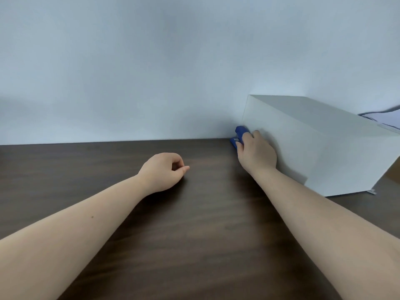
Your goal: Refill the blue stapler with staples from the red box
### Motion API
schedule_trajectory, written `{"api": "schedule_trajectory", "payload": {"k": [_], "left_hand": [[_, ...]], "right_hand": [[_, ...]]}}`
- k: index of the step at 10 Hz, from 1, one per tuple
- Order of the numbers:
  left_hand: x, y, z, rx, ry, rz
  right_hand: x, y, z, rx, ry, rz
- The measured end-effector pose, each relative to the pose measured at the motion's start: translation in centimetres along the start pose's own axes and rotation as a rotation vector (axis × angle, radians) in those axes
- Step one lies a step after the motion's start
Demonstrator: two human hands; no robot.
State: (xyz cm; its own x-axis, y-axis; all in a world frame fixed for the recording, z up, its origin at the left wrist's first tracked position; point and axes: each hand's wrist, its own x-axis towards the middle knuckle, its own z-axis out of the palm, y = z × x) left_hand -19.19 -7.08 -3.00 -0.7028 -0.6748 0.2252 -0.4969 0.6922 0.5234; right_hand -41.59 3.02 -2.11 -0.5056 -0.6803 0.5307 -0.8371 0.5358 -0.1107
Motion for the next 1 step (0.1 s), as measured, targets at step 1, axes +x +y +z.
{"api": "schedule_trajectory", "payload": {"k": [1], "left_hand": [[-0.01,0.83,-0.39,0.021,0.000,-0.004]], "right_hand": [[0.21,0.00,-1.14,0.005,-0.052,-0.012]]}}
